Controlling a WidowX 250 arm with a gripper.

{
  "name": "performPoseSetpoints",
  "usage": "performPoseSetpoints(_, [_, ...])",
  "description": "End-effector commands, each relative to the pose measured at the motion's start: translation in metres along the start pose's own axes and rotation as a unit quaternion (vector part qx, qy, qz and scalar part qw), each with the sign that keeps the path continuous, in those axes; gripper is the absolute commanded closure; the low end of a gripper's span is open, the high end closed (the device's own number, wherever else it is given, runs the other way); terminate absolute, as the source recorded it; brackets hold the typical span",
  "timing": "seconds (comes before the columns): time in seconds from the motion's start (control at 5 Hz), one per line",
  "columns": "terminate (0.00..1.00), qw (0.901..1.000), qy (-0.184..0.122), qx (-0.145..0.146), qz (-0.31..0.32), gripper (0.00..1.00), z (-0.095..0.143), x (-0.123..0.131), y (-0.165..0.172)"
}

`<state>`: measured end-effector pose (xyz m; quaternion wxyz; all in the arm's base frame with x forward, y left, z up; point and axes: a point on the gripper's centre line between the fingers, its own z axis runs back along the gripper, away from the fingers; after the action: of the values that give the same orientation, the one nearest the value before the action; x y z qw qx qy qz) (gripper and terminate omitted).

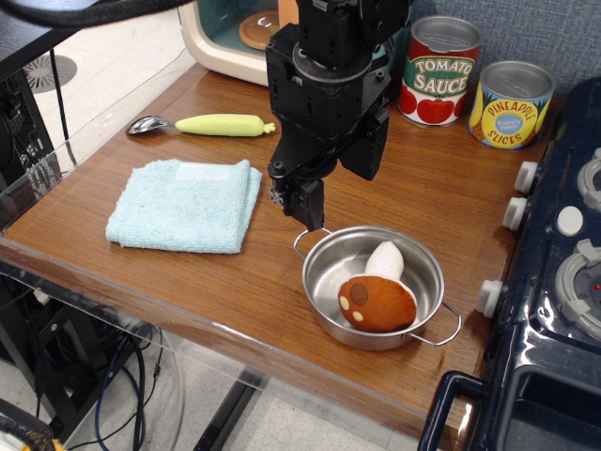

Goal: Move the blue rag so that it's behind the silver pot.

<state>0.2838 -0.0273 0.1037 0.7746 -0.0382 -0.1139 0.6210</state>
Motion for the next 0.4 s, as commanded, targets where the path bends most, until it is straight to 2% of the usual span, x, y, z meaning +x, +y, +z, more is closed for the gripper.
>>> performPoseSetpoints(0.0, [0.00,1.0000,0.000,0.000,0.000,0.00,0.000,0.000,0.000])
performPoseSetpoints(0.2, [0.00,0.9994,0.005,-0.003,0.034,0.00,0.008,0.020,-0.007])
